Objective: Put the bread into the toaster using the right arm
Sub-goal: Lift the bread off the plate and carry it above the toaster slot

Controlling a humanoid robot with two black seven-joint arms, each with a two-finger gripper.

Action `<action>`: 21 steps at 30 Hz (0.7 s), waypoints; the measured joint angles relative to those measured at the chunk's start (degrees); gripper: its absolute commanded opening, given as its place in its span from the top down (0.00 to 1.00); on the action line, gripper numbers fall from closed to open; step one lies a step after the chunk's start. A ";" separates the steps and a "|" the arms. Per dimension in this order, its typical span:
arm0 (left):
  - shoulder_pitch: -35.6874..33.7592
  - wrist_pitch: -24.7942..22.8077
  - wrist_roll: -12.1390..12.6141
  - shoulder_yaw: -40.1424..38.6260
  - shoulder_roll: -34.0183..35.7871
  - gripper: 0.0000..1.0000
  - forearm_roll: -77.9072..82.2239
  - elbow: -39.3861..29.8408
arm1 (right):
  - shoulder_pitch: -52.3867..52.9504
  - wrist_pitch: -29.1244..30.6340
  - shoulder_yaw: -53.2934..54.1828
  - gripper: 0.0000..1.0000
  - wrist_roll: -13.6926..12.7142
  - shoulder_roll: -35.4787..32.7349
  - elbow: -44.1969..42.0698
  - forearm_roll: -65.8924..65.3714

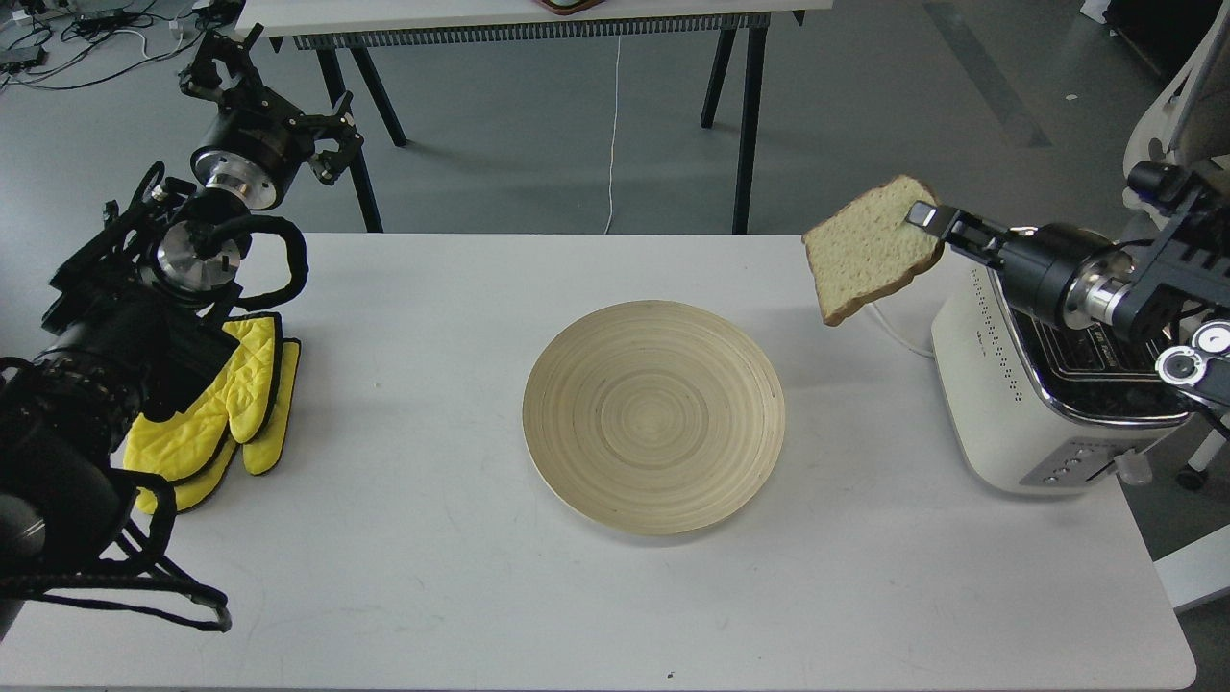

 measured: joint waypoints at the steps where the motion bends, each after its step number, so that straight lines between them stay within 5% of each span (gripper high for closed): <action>1: 0.00 0.00 0.00 0.02 0.00 0.00 0.00 -0.01 | 0.66 0.08 -0.02 0.93 -0.43 -2.34 0.67 -2.02; 11: 0.01 0.00 0.00 -0.02 0.00 0.00 0.00 -0.01 | 1.29 0.92 0.07 0.93 -3.13 -17.57 3.12 -17.61; 21: 0.01 0.00 0.02 0.03 -0.03 0.00 0.00 -0.01 | -2.09 1.79 -0.46 0.93 -3.32 -19.79 3.14 -19.21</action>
